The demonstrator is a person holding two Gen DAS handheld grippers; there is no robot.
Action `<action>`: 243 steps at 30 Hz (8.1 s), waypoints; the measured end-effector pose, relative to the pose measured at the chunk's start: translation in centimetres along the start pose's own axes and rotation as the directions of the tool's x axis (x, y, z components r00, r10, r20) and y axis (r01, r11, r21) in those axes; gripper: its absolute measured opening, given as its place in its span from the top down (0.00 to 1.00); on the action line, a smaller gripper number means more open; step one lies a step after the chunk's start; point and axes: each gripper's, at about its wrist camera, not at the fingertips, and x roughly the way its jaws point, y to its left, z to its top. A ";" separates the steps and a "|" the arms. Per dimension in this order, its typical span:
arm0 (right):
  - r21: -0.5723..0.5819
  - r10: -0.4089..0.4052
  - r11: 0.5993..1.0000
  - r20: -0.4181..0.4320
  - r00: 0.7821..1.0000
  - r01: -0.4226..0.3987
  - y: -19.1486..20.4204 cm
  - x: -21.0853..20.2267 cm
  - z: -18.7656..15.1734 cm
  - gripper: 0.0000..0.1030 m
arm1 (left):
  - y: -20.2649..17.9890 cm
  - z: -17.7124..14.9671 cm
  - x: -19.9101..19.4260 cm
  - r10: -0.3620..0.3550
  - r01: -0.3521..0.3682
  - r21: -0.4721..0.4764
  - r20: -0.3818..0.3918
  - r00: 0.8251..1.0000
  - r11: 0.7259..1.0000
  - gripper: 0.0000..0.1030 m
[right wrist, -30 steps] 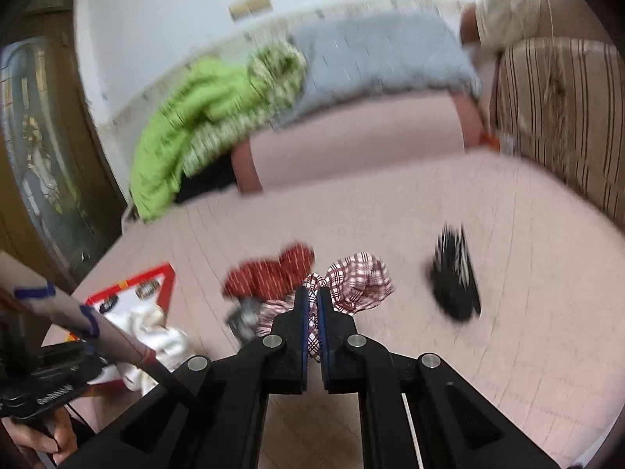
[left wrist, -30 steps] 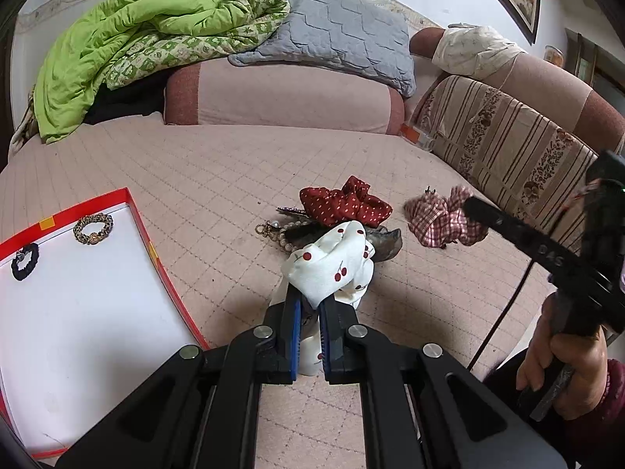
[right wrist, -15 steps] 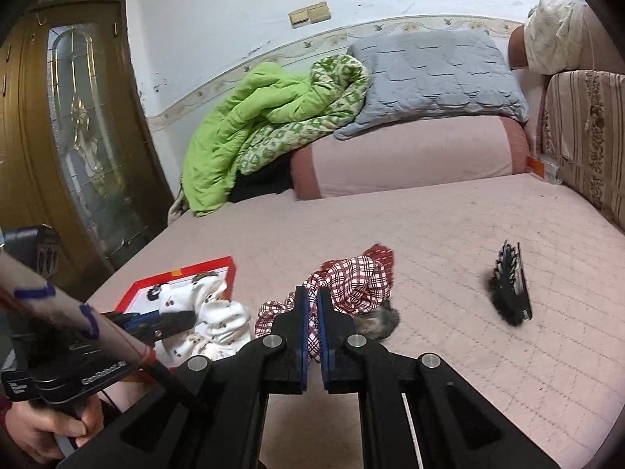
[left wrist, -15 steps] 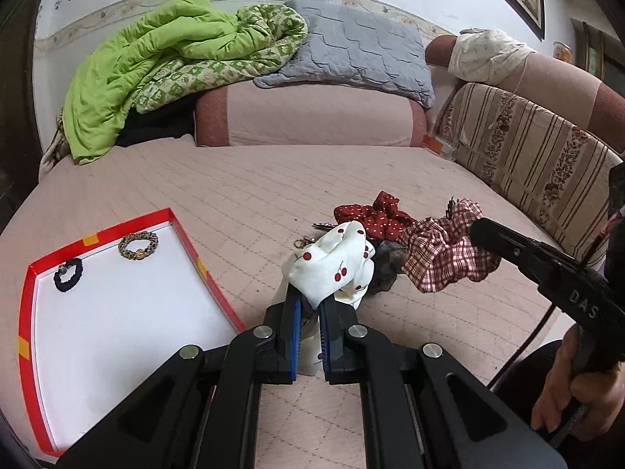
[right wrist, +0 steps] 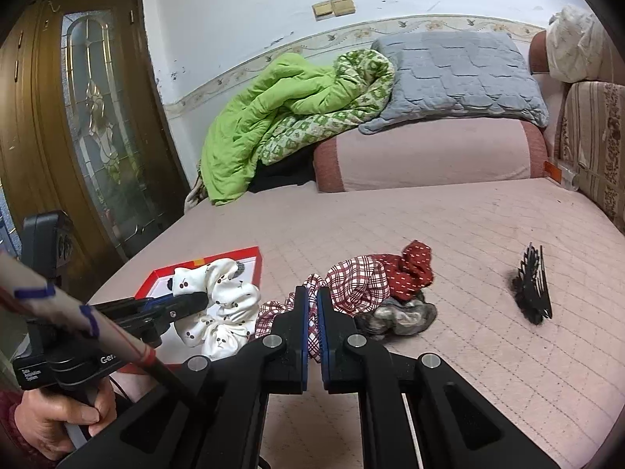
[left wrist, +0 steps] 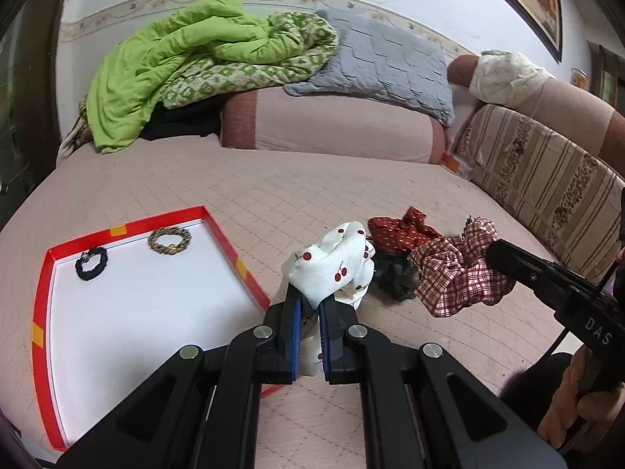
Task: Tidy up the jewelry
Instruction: 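Grasp the red plaid scrunchie with the right gripper while the left holds the white one, then lower both scrunchies into the box and open both grippers, then grasp the red polka-dot scrunchie with the right gripper while the left grasps the grey sheer scrunchie, then lift both held scrunchies and carry them toward the box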
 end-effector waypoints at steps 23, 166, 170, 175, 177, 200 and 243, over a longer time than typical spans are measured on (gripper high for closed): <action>-0.035 0.115 0.992 -0.064 0.991 -0.117 6.4 3.6 1.3 0.95 | 10.2 -1.1 -1.4 0.105 -0.100 -0.177 0.023 0.994 0.979 0.92; 0.473 -0.281 0.862 0.142 0.949 0.185 -12.6 3.4 4.0 0.94 | -8.1 0.9 14.1 -0.244 0.225 -0.101 -0.265 0.933 0.969 0.37; 0.490 -0.268 0.855 0.139 0.953 0.169 -13.1 3.1 3.9 0.94 | -9.5 0.8 15.8 -0.201 0.184 -0.088 -0.265 0.943 0.979 0.37; 0.487 -0.245 0.861 0.144 0.959 0.147 -13.1 3.3 3.8 0.94 | -11.7 1.4 16.9 -0.113 0.123 0.029 -0.242 0.964 0.992 0.49; 0.491 -0.242 0.860 0.149 0.959 0.141 -13.2 3.2 3.9 0.94 | -11.9 1.5 17.5 -0.101 0.114 0.038 -0.259 0.961 0.993 0.69; 0.468 -0.240 0.872 0.156 0.958 0.142 -12.4 3.0 3.7 0.94 | -7.1 5.4 5.8 -0.148 0.148 0.032 -0.014 0.989 0.988 0.88; 0.350 -0.195 0.927 0.137 0.971 0.137 -9.0 4.2 3.9 0.94 | -5.4 1.3 5.7 -0.169 0.170 0.002 -0.111 0.979 0.985 0.91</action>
